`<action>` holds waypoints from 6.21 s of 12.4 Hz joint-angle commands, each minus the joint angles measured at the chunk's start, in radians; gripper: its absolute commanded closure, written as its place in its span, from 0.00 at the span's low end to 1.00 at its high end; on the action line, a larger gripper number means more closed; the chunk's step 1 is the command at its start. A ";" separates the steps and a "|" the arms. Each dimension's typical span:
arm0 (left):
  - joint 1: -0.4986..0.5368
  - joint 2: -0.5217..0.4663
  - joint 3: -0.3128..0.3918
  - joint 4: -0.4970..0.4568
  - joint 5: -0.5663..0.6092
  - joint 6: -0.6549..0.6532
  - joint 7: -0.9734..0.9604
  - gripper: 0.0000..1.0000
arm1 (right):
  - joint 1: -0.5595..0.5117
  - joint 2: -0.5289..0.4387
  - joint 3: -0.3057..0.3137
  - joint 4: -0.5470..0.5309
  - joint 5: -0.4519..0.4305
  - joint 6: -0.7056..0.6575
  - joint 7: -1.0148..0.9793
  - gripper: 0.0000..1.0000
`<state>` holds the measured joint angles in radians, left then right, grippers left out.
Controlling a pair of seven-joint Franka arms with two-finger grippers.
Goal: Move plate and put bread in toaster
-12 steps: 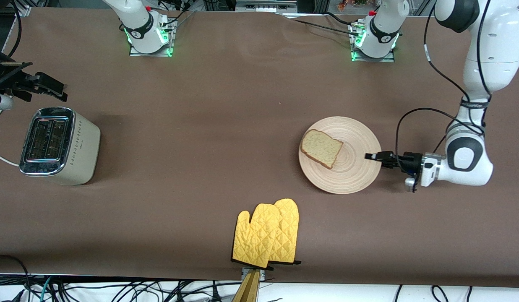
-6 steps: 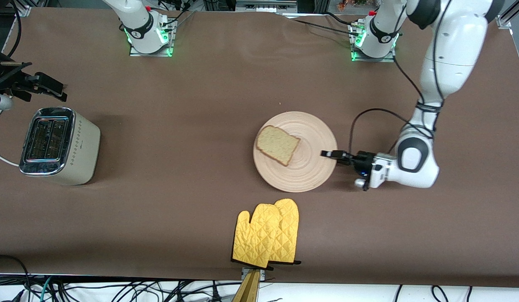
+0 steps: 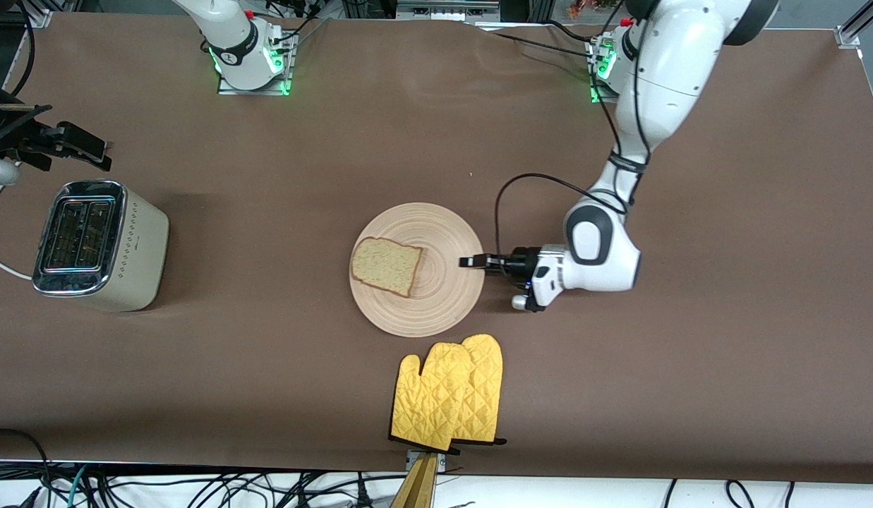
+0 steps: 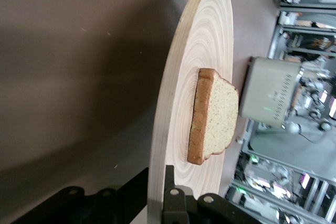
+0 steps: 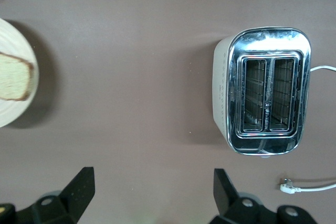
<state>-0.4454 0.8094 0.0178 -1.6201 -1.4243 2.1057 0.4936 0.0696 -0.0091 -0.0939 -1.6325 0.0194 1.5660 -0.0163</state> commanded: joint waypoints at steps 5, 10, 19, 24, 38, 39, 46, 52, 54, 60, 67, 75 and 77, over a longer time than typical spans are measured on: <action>-0.079 0.033 0.022 0.028 -0.076 0.043 -0.010 1.00 | -0.010 -0.005 0.002 0.005 0.008 -0.008 -0.010 0.00; -0.053 0.022 0.025 -0.004 -0.064 0.030 -0.013 0.72 | 0.015 0.026 0.068 0.003 -0.004 -0.081 -0.008 0.00; 0.152 -0.154 0.062 -0.119 0.216 -0.208 -0.044 0.00 | 0.205 0.230 0.088 -0.069 0.014 0.153 0.478 0.00; 0.312 -0.366 0.057 -0.116 0.581 -0.283 -0.040 0.00 | 0.239 0.334 0.149 -0.189 0.172 0.567 0.691 0.15; 0.424 -0.924 0.094 -0.119 1.181 -0.394 -0.245 0.00 | 0.274 0.469 0.246 -0.431 0.182 1.126 0.561 0.59; 0.416 -0.941 0.087 -0.118 1.221 -0.415 -0.272 0.00 | 0.276 0.480 0.246 -0.432 0.182 1.149 0.543 0.61; 0.415 -0.943 -0.053 -0.100 1.398 -0.474 -0.509 0.00 | 0.283 0.486 0.246 -0.435 0.182 1.140 0.512 1.00; 0.478 -0.924 -0.044 -0.100 1.401 -0.510 -0.506 0.00 | 0.283 0.353 0.198 -0.347 0.175 0.799 0.498 1.00; 0.487 -0.917 -0.044 -0.098 1.401 -0.509 -0.501 0.00 | 0.283 0.307 0.162 -0.270 0.130 0.601 0.496 1.00; 0.493 -0.875 -0.053 -0.040 1.401 -0.504 -0.497 0.00 | 0.274 0.288 -0.112 -0.037 -0.103 0.122 0.059 1.00; 0.493 -0.875 -0.053 -0.037 1.400 -0.509 -0.497 0.00 | 0.259 0.296 -0.302 0.149 -0.444 -0.046 -0.350 1.00; 0.493 -0.874 -0.052 -0.037 1.398 -0.509 -0.495 0.00 | 0.225 0.405 -0.322 0.163 -0.529 0.011 -0.263 1.00; 0.488 -0.875 -0.056 -0.035 1.397 -0.509 -0.497 0.00 | 0.222 0.423 -0.323 0.163 -0.526 0.029 -0.263 1.00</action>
<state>0.0412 -0.0789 -0.0270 -1.6849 -0.0507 1.6102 -0.0065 0.3013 0.4009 -0.4188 -1.4985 -0.4942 1.5957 -0.2805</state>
